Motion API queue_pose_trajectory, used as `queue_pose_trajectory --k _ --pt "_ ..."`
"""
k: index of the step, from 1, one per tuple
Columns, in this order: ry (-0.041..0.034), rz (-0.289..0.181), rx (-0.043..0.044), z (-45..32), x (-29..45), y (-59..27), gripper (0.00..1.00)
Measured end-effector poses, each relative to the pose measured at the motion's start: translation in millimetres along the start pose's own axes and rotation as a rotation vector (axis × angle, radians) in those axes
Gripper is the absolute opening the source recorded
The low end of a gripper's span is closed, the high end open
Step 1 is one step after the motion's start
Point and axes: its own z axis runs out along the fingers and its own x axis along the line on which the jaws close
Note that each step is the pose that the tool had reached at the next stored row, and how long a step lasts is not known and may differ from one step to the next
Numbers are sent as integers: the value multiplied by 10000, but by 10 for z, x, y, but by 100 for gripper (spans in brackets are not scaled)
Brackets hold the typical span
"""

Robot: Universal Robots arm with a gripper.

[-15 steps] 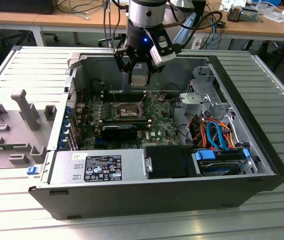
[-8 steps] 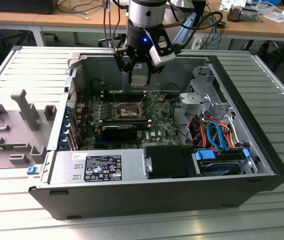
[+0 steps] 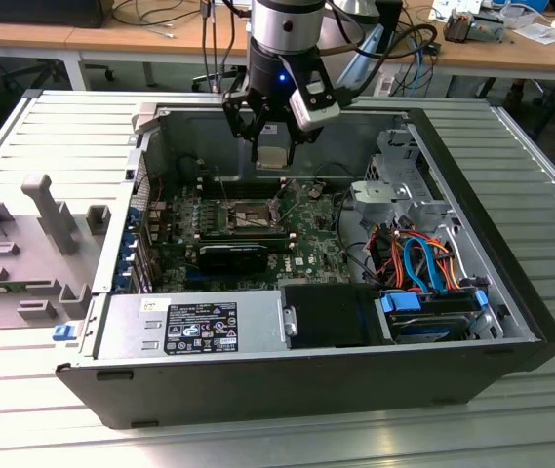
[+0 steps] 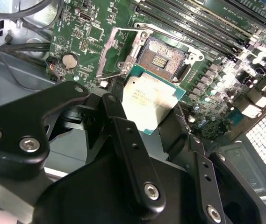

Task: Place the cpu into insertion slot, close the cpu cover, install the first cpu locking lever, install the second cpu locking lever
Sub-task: 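Place the cpu into insertion slot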

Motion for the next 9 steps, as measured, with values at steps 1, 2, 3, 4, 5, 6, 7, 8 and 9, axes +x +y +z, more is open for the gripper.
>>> queue_pose_trajectory --k 1,2,3,4,5,6,7,8,9 --pt "-6 70 -2 0 0 0 55" --pt "-11 124 -2 0 0 0 55" --pt "-14 156 -3 0 0 0 55" --pt "-17 189 -4 0 0 0 55" --pt "-23 253 -5 0 0 0 55" --pt "-25 285 -6 0 0 0 55" --pt "-28 316 -6 0 0 0 55" --pt "-34 379 -7 0 0 0 55" --pt "-38 415 -8 0 0 0 55"
